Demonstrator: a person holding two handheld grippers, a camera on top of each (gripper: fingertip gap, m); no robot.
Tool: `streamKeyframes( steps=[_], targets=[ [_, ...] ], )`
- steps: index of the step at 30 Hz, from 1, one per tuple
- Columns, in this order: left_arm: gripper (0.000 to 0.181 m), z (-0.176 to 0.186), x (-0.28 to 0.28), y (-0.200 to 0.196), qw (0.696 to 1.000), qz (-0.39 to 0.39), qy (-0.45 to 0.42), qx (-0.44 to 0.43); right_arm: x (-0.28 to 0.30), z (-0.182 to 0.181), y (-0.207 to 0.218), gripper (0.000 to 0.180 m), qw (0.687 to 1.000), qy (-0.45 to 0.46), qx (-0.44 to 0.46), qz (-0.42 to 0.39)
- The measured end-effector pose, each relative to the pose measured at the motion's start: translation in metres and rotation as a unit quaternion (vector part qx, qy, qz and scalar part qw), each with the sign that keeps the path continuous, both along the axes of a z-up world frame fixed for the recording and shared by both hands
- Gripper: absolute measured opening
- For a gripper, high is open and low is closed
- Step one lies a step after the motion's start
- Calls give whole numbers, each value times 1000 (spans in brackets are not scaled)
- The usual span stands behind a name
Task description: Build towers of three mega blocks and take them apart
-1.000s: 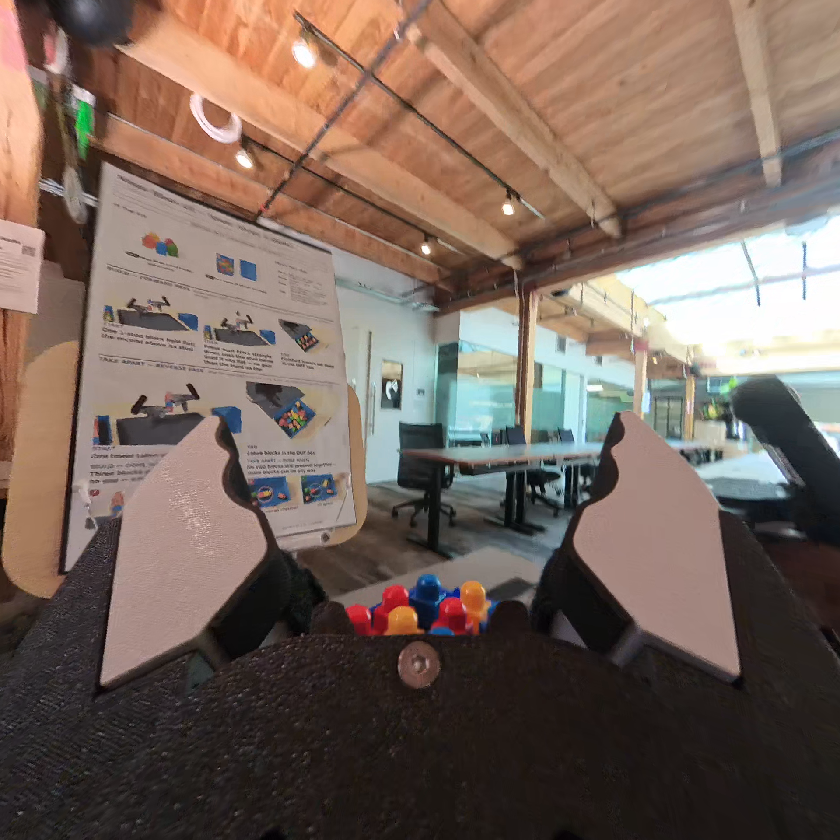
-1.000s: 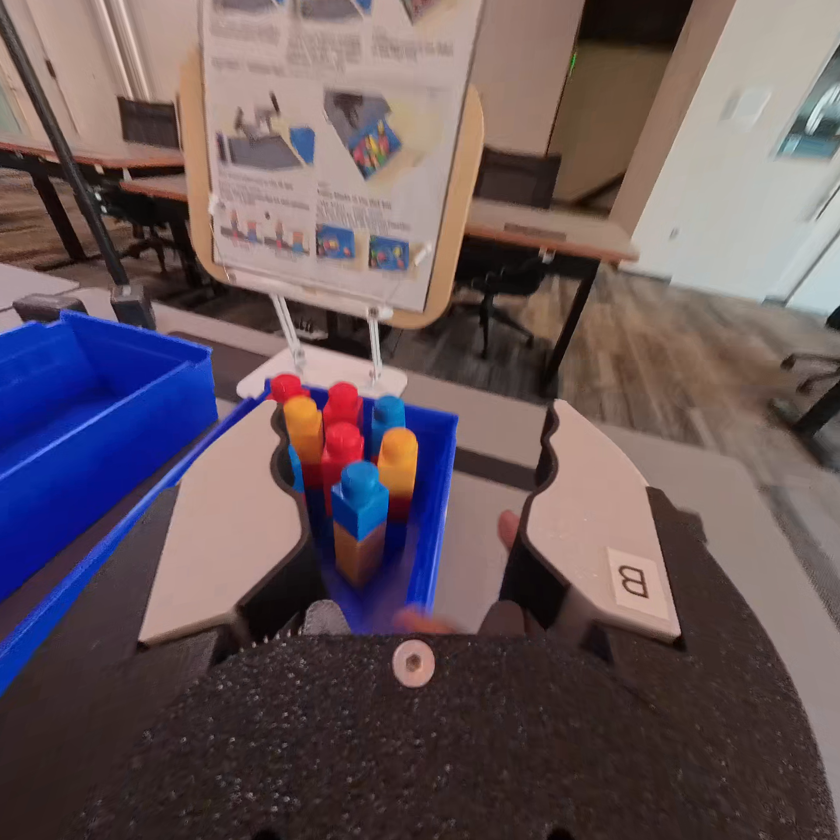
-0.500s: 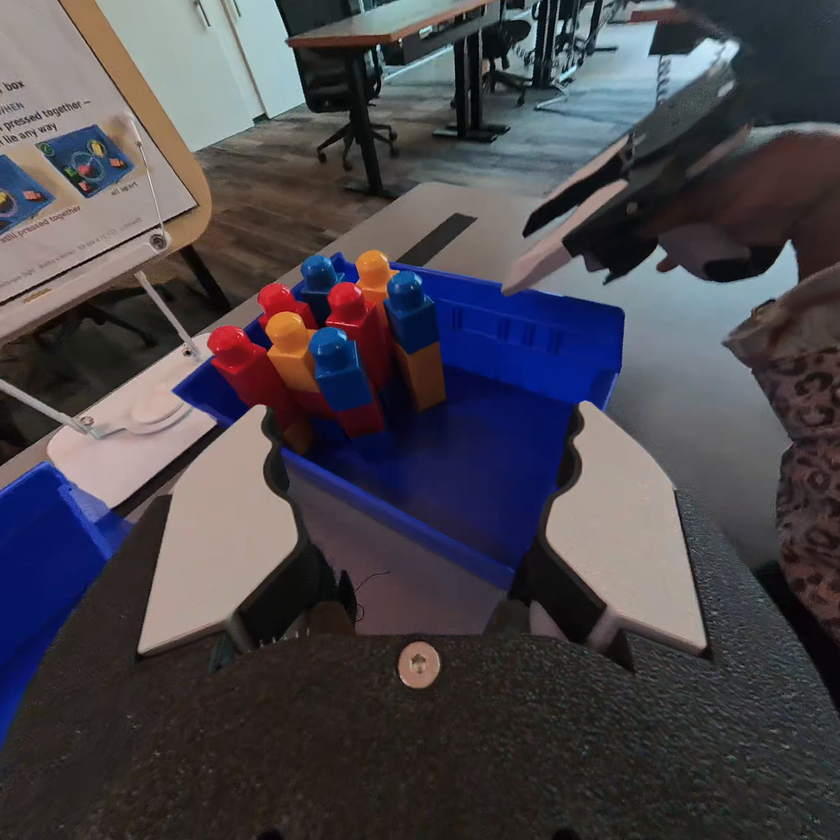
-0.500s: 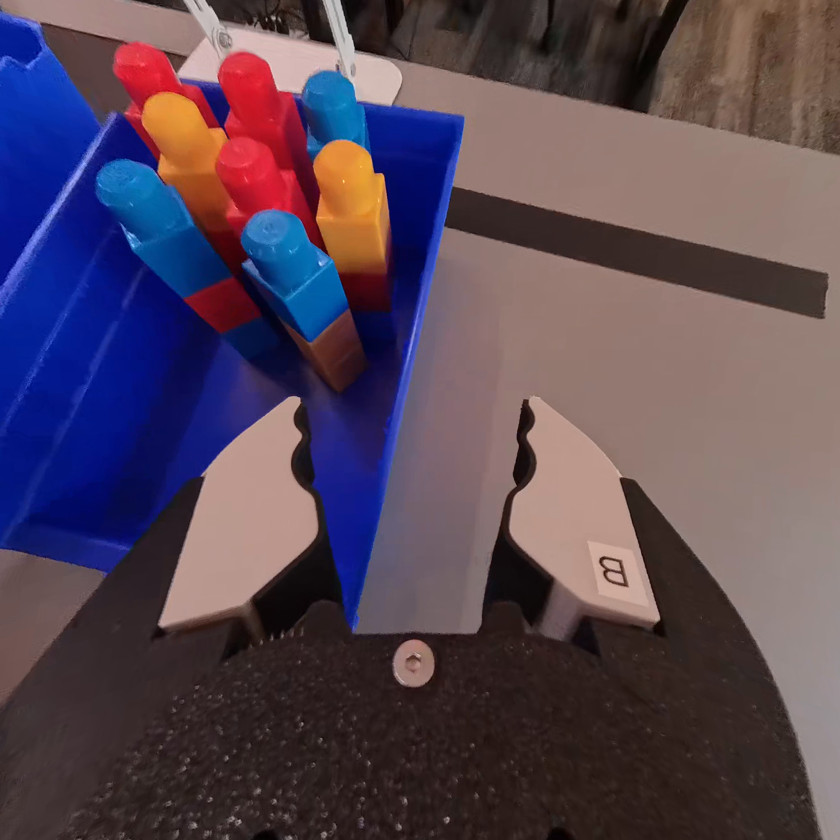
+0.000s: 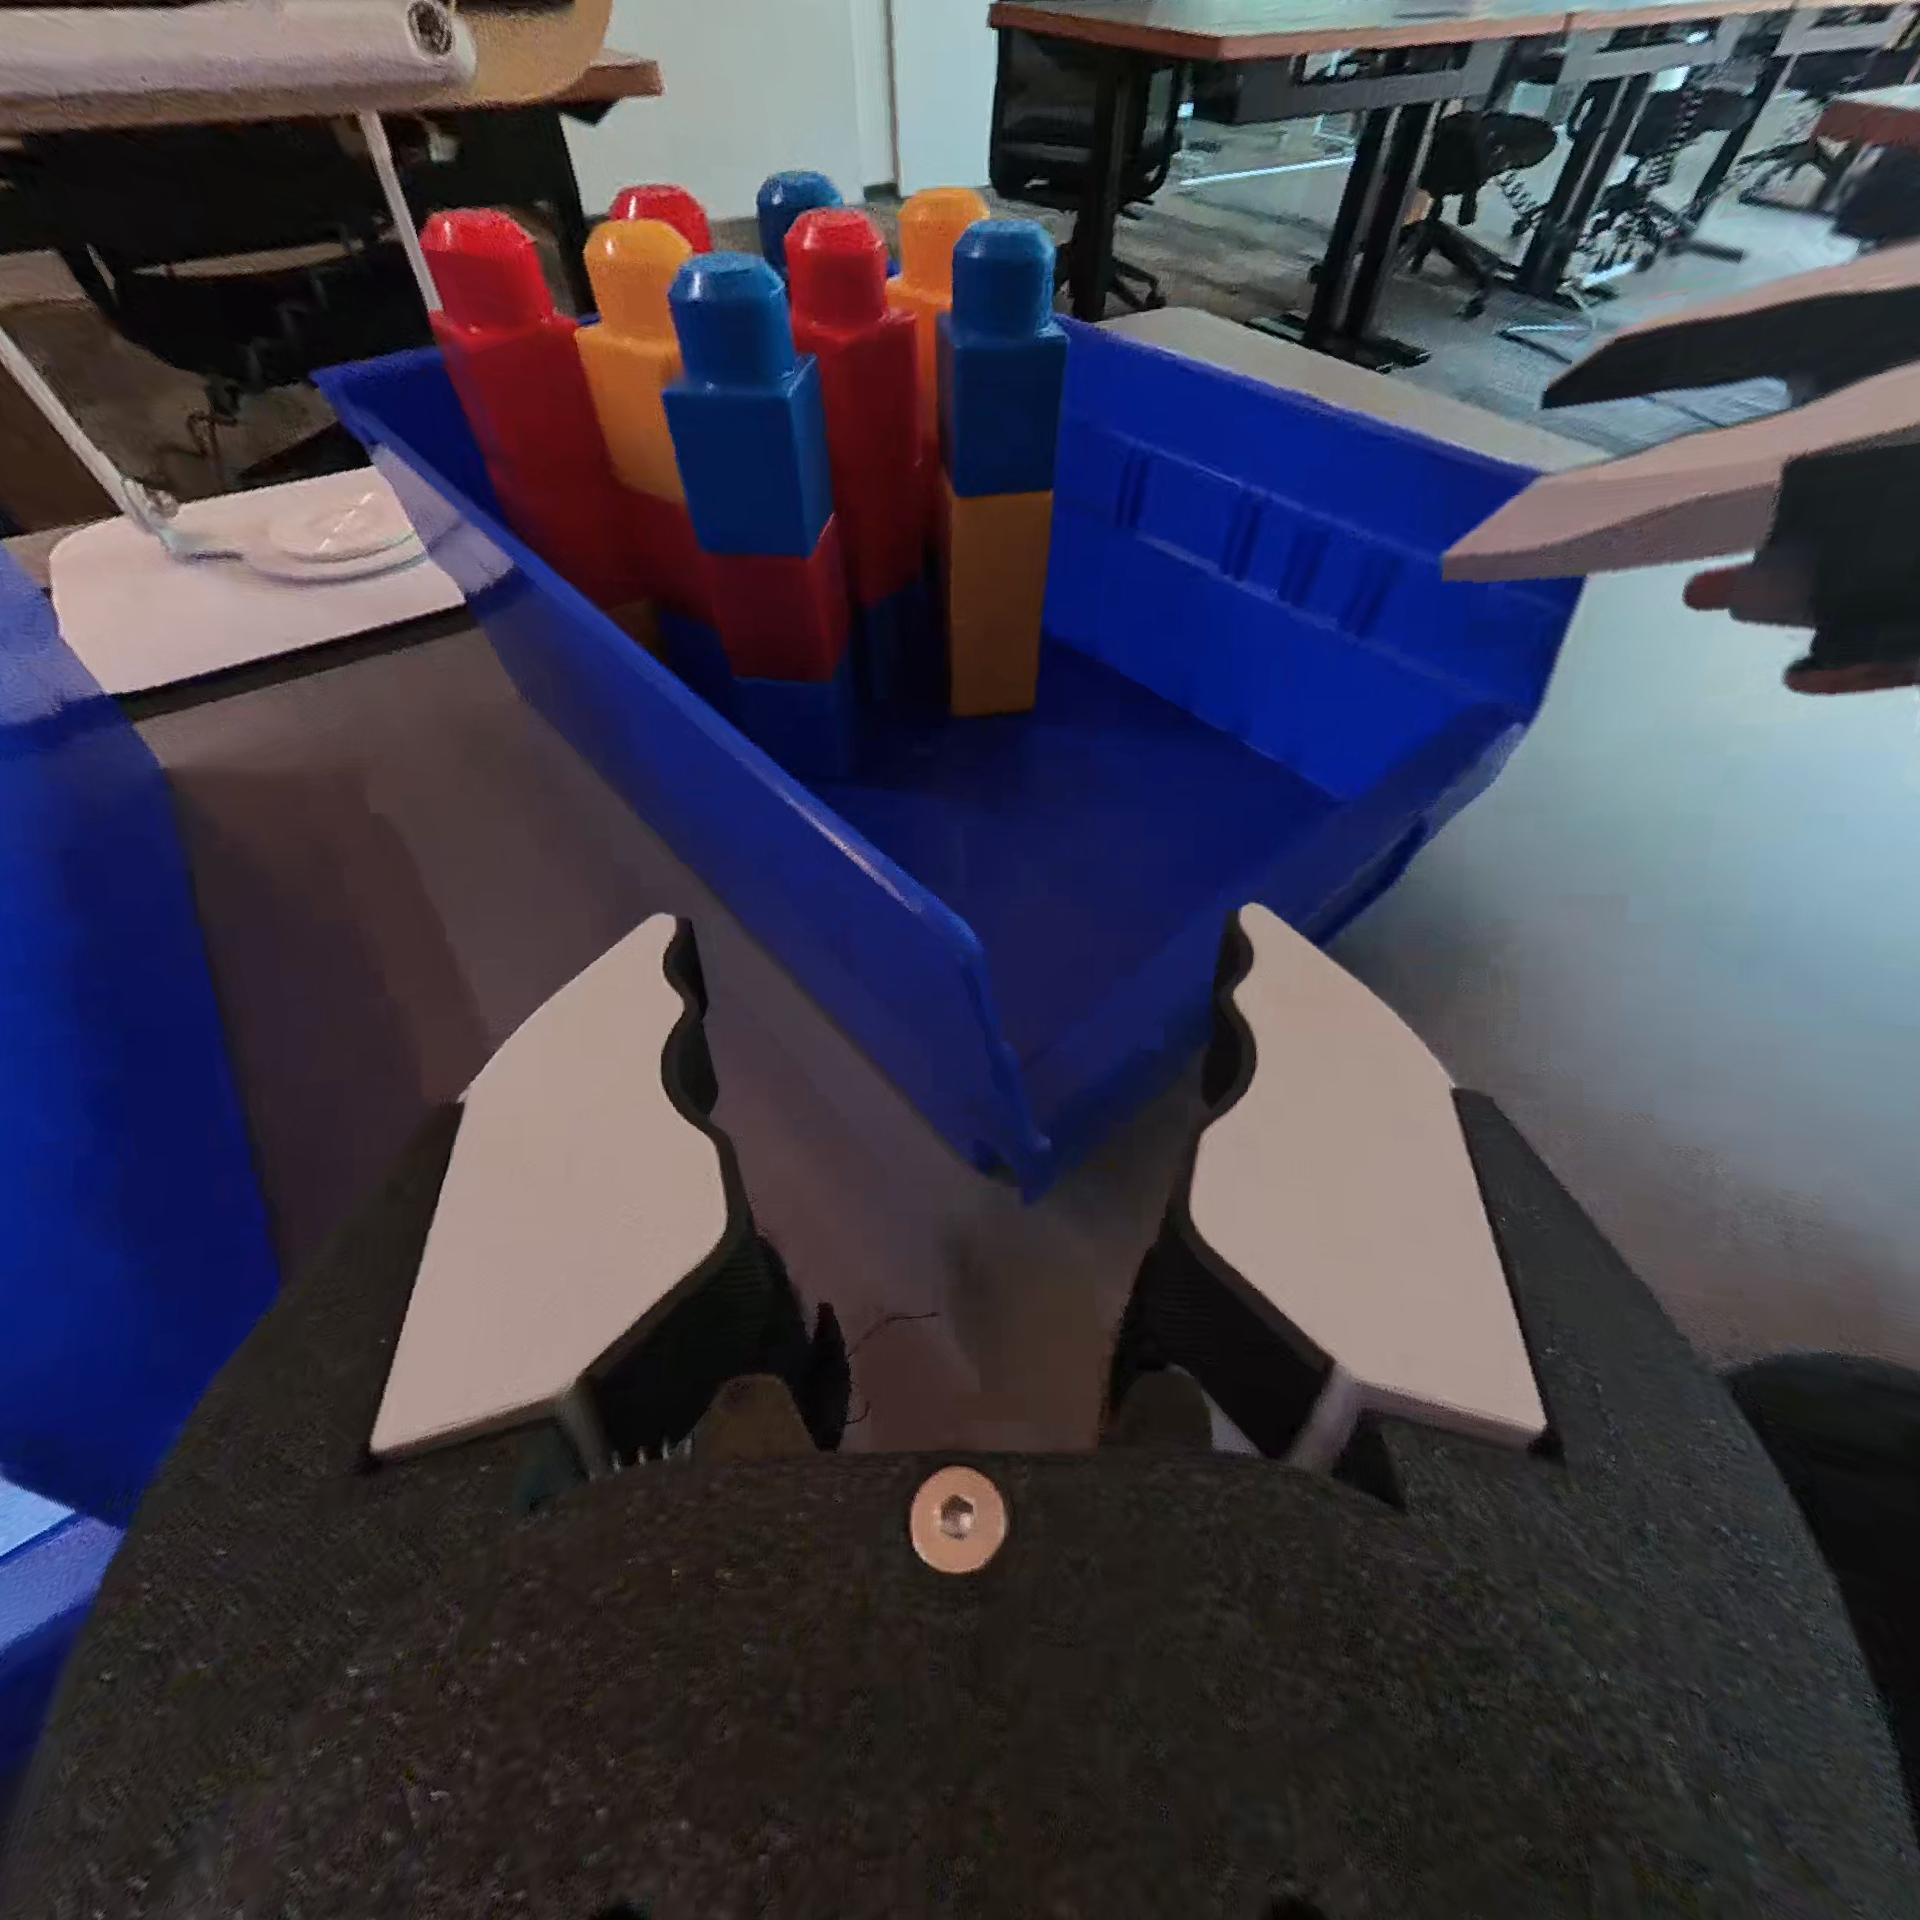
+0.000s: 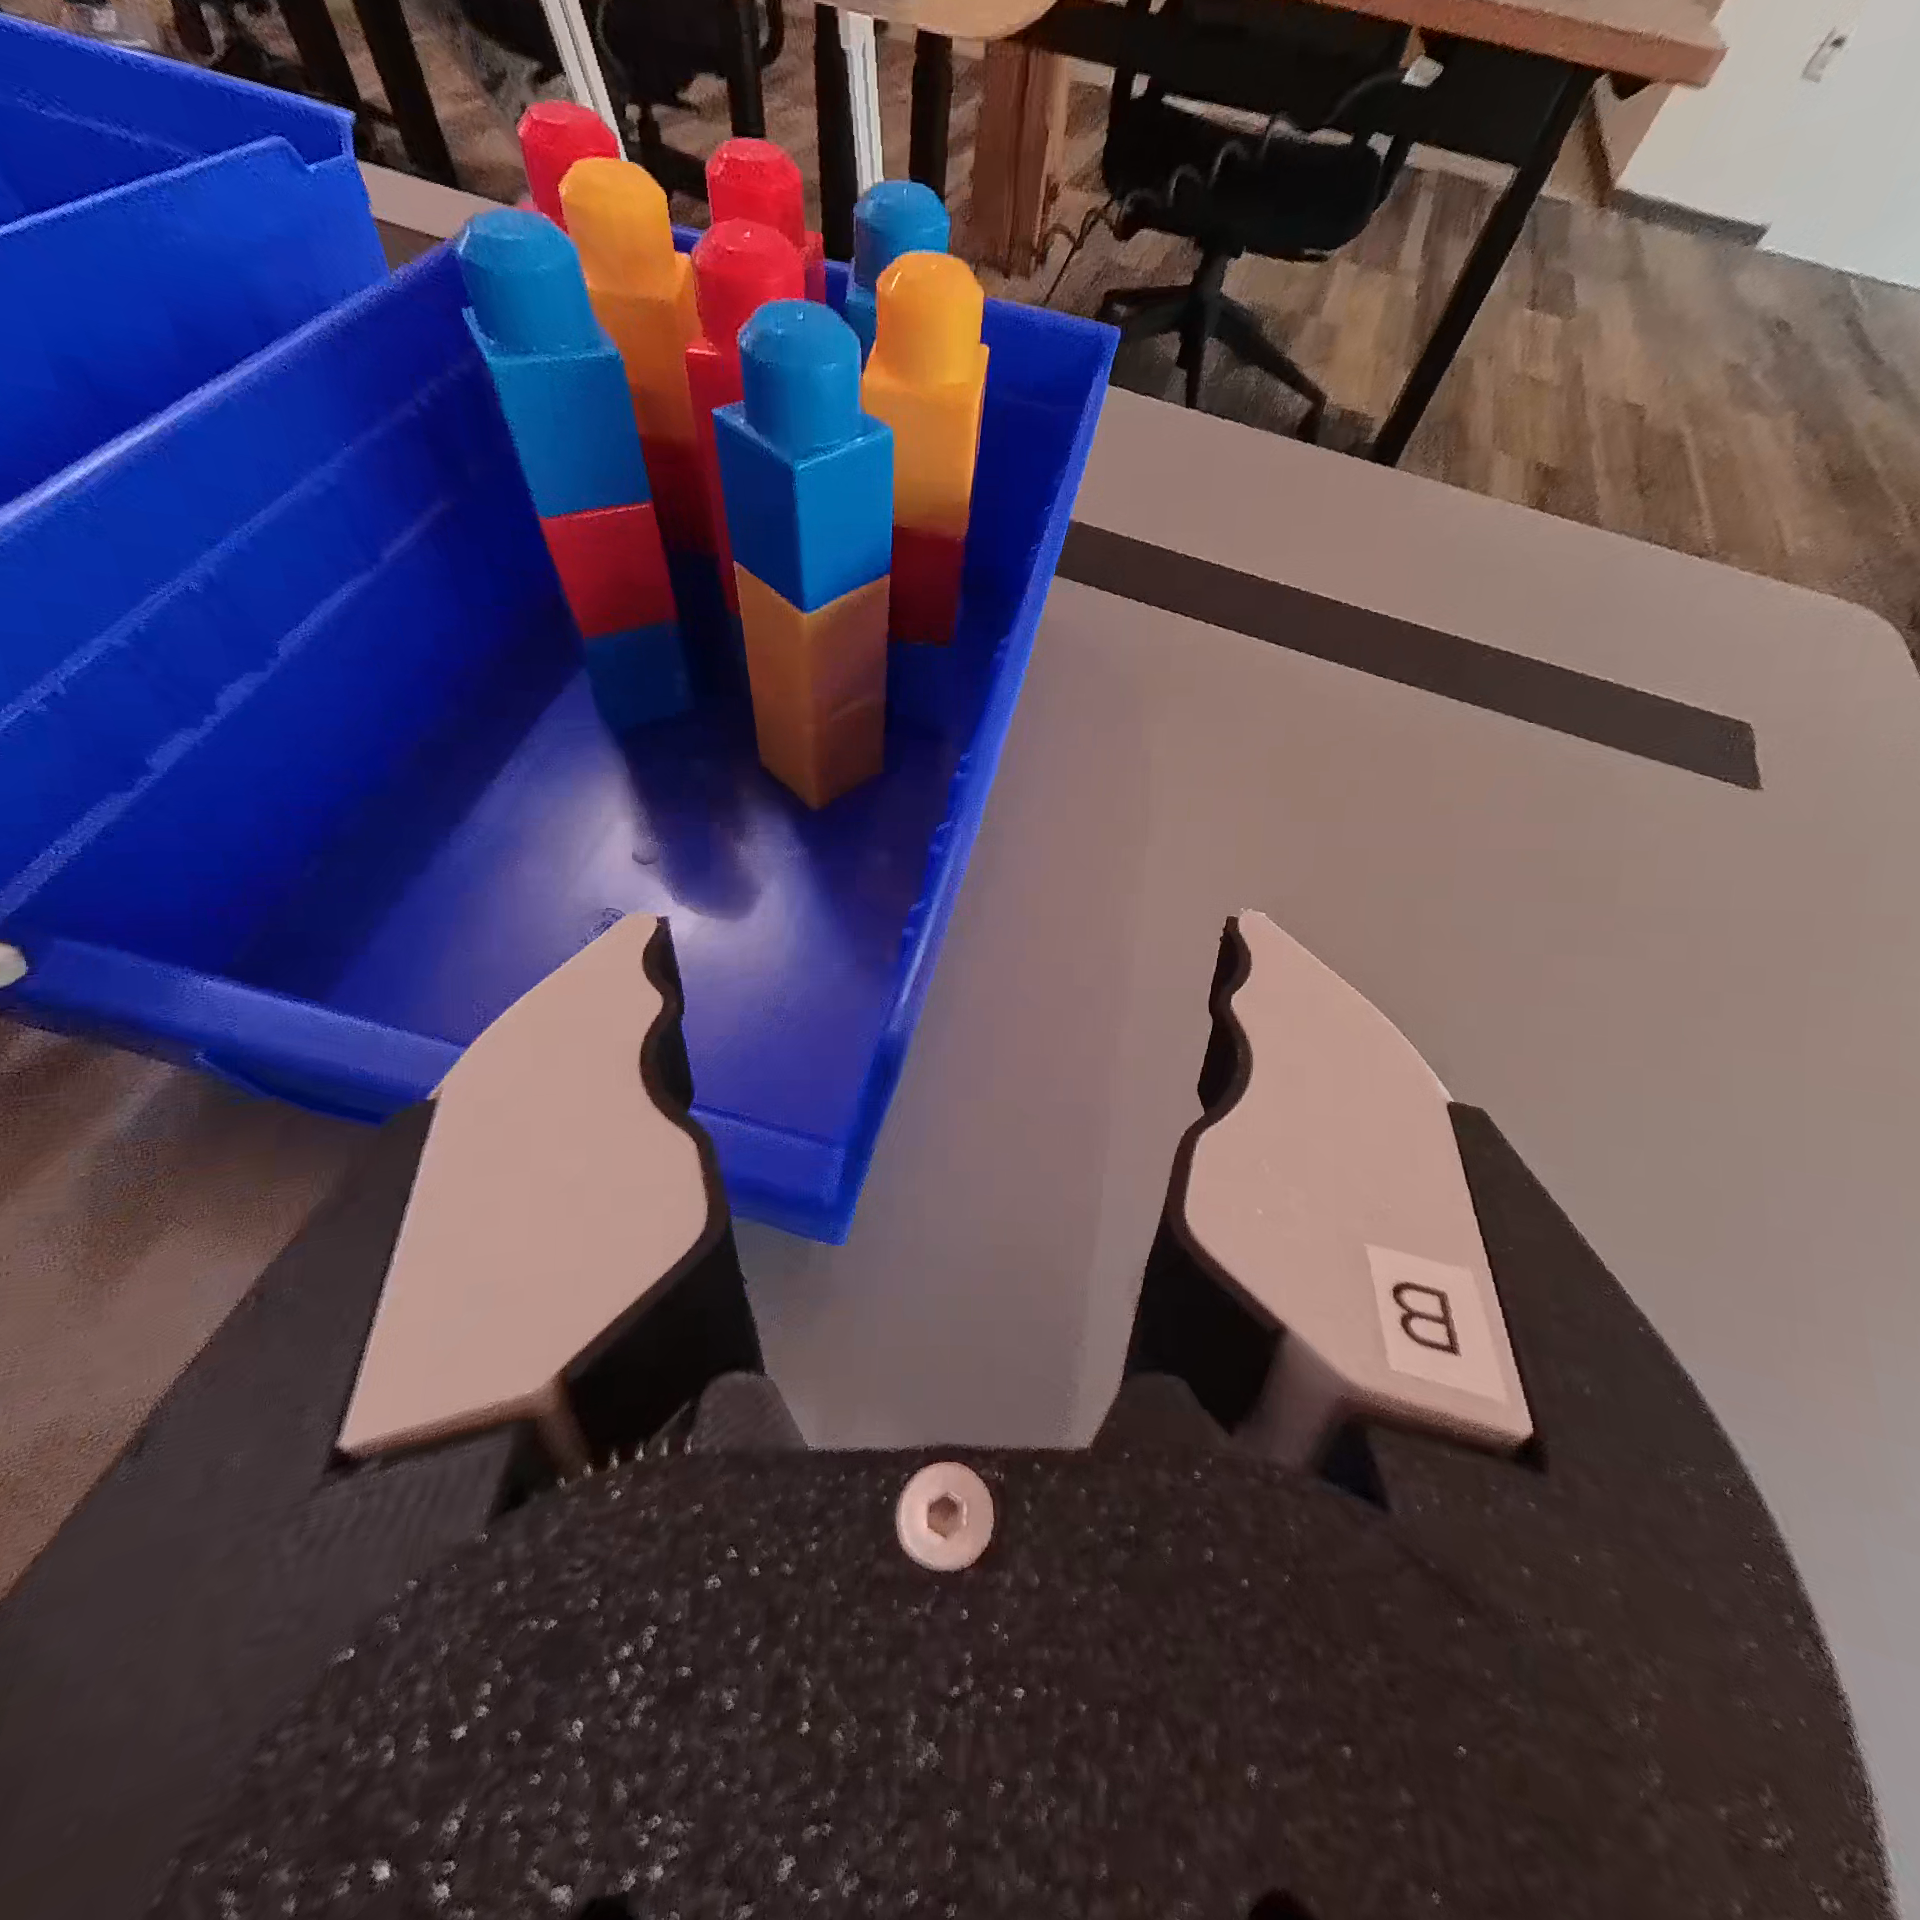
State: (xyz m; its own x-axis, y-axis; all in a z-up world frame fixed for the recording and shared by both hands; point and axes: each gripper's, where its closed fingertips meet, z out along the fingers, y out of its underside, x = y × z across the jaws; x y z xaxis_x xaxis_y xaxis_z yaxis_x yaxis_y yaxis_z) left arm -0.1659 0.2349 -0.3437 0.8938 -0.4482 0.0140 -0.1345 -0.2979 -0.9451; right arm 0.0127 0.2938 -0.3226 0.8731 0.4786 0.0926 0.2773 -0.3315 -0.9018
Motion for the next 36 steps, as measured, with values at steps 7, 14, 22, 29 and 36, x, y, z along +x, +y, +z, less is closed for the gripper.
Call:
streamKeyframes(
  steps=[7, 14, 22, 29, 36],
  targets=[
    [50, -23, -2, 23, 999, 20, 36, -19, 1, -31, 6, 47, 996, -72, 14, -56],
    [21, -9, -23, 35, 994, 79, 72, 21, -16, -30, 1, 6, 990, -118, 65, -50],
    [17, 57, -37, 11, 987, 59, 76, 127, -30, 15, -35, 7, 975, -147, 157, -62],
    [16, 127, -83, -30, 980, 79, 69, 172, -76, 90, -72, 9, 966, -135, 212, -53],
    [17, 152, -162, -73, 971, 126, 81, 186, -159, 121, -93, 9, 964, -119, 236, 9]
  ],
)
